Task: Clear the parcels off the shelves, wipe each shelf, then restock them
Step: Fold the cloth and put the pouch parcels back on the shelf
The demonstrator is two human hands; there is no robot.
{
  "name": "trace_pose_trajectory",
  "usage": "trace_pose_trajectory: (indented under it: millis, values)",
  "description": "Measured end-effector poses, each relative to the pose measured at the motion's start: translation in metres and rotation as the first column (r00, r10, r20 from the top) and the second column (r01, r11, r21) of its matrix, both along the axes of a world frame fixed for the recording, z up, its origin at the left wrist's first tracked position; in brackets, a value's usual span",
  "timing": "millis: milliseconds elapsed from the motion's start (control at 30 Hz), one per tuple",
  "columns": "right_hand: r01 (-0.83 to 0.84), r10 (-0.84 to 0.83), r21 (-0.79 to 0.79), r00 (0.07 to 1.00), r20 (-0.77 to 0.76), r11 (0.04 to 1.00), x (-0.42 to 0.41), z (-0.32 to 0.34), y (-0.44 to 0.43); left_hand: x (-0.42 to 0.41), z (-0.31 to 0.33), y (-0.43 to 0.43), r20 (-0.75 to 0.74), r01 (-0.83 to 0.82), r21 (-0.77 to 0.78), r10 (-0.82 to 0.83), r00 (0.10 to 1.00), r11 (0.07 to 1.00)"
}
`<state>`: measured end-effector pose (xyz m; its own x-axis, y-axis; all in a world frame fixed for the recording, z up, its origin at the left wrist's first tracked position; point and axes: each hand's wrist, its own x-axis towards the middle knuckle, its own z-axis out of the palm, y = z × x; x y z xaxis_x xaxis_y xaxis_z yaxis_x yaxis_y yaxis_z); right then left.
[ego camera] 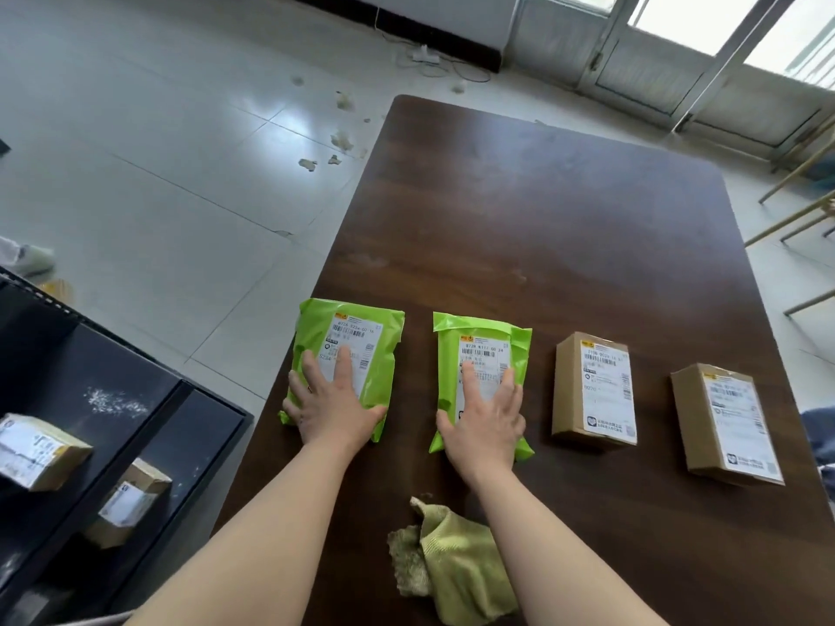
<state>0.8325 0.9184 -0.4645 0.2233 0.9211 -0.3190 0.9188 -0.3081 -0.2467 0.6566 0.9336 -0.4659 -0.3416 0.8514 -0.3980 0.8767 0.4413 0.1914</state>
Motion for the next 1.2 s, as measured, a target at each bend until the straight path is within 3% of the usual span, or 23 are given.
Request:
trace_pose_trajectory:
  millis: [300, 633, 967, 1200]
  values:
    - [0.008, -0.006, 0.054, 0.999, -0.042, 0.999, 0.0, -0.001, -0.002, 0.003, 0.0, 0.0, -0.032, -0.056, -0.034, 0.055, 0.998, 0.998]
    - [-0.066, 0.07, 0.074, 0.997, -0.044, 0.995, -0.001, 0.007, -0.009, -0.001, 0.006, -0.016, 0.041, -0.207, -0.033, 0.208, 0.977, 0.978]
    - [-0.262, 0.271, 0.146, 0.962, -0.042, 0.954, -0.036, 0.048, -0.008, -0.037, 0.055, -0.059, 0.084, -0.4, 0.093, 0.394, 0.915, 0.912]
    - [-0.441, 0.459, 0.212, 0.887, -0.045, 0.872, -0.088, 0.084, -0.014, -0.076, 0.093, -0.104, 0.106, -0.558, 0.191, 0.548, 0.83, 0.808]
